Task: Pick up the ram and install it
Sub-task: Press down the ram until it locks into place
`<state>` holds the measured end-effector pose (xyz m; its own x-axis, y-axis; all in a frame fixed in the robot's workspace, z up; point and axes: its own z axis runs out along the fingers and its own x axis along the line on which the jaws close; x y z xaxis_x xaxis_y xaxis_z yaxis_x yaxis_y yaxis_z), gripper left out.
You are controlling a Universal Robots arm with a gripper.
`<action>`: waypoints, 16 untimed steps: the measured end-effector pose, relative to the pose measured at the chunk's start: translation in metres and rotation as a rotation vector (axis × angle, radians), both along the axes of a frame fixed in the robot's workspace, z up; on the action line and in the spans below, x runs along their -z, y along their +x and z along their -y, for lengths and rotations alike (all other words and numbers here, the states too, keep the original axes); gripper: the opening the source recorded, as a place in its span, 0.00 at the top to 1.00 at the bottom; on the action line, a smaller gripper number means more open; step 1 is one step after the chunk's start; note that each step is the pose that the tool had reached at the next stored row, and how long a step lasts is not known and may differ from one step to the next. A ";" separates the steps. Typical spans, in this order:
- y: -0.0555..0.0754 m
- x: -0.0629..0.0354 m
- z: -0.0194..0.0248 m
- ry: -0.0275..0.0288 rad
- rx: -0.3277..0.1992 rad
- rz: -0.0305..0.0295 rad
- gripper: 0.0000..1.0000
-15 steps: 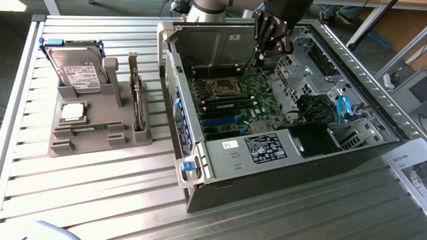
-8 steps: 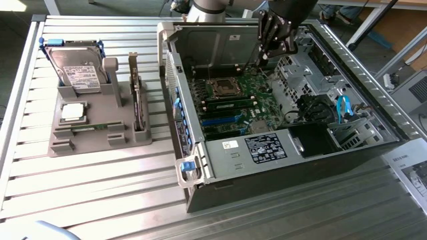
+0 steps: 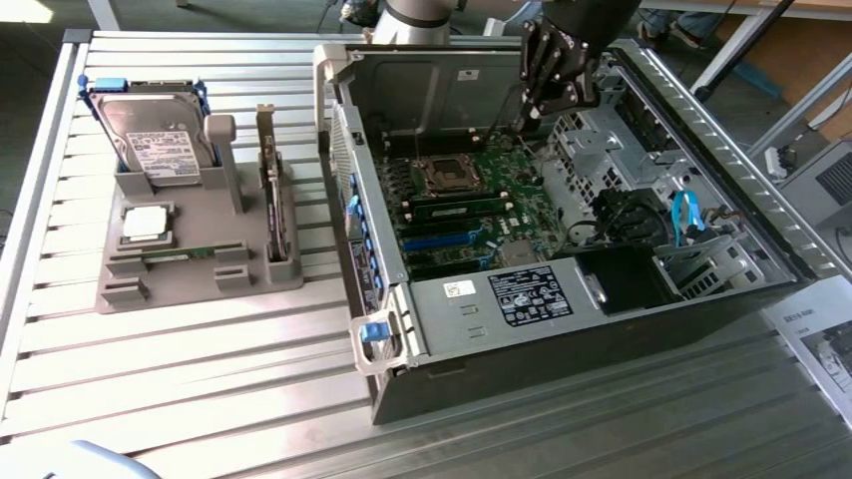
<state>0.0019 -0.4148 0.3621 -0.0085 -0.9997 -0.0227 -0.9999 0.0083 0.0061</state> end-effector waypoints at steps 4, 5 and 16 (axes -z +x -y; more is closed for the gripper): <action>0.004 0.0000 0.0000 -0.0005 0.000 -0.0001 0.90; 0.005 0.0000 0.0000 -0.0006 0.000 -0.0001 0.90; 0.010 0.0001 0.0000 -0.0006 0.000 0.0000 0.90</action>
<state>0.0115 -0.4147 0.3620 -0.0084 -0.9997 -0.0221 -0.9999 0.0083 0.0062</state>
